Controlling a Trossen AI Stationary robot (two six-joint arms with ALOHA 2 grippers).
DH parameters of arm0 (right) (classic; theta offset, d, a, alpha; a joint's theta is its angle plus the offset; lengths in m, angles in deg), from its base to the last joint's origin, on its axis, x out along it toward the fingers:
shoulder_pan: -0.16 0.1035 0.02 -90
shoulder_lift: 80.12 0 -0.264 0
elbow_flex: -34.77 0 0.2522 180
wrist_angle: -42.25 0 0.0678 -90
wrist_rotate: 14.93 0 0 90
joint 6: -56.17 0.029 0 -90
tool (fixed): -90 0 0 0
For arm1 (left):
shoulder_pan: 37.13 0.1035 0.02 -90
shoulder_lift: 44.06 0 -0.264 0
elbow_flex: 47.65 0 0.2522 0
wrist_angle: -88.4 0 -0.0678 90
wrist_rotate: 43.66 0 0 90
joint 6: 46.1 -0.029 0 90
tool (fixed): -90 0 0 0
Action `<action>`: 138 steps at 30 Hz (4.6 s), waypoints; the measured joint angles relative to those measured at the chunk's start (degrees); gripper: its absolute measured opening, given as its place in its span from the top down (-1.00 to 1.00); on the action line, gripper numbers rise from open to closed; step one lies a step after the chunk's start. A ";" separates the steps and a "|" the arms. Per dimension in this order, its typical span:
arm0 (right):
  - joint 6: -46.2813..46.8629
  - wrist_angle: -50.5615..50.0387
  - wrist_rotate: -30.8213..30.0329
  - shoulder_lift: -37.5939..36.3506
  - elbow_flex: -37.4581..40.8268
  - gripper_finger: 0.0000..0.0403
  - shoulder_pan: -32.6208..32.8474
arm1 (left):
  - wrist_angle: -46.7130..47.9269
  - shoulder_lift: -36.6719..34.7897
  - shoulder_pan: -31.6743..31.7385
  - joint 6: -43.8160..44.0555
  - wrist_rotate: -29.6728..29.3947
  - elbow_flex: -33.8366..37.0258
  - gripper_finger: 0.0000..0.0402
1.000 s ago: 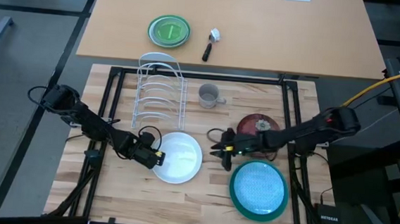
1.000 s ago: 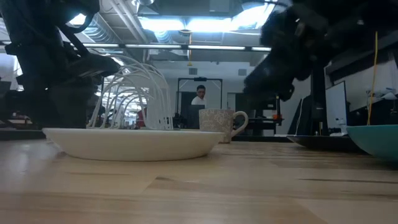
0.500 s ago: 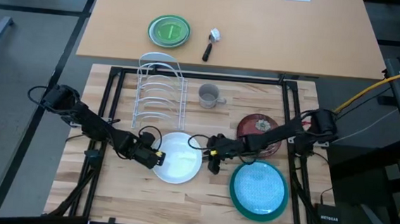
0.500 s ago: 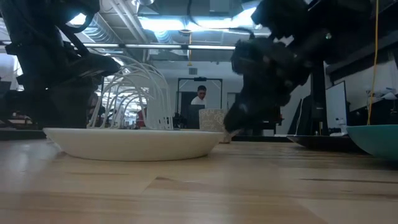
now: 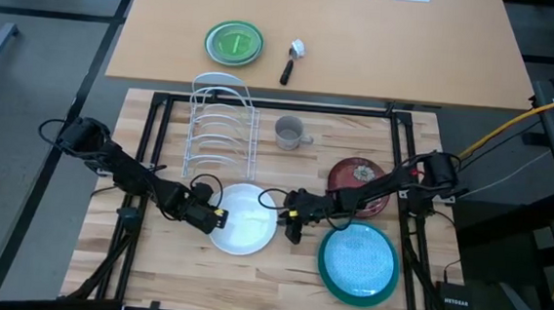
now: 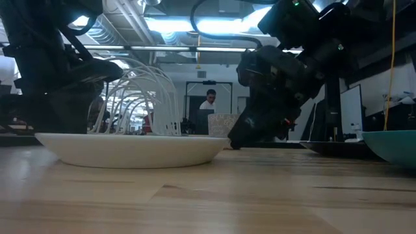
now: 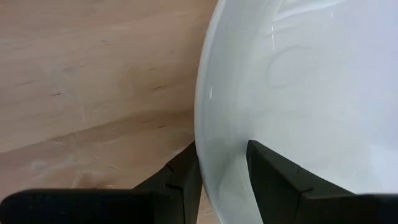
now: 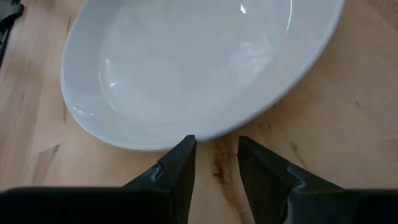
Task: Sort dishes
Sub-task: Put the white plate into the dish rack
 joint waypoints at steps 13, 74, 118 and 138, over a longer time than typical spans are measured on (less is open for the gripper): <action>1.82 3.03 3.94 0.04 0.17 0.37 -0.11 | 1.37 0.00 -0.37 -0.17 0.17 -0.07 0.43; 11.68 7.73 0.27 8.32 -4.61 0.37 -0.17 | -1.34 4.53 -2.34 3.47 -1.97 -1.38 0.42; 3.49 4.61 0.05 5.49 -4.96 0.37 0.21 | -1.87 -9.44 -6.19 -17.66 -9.55 -1.21 0.78; -0.58 8.28 -0.83 5.62 -5.18 0.38 1.09 | -4.65 -8.38 -5.90 -20.82 -9.65 -0.96 0.37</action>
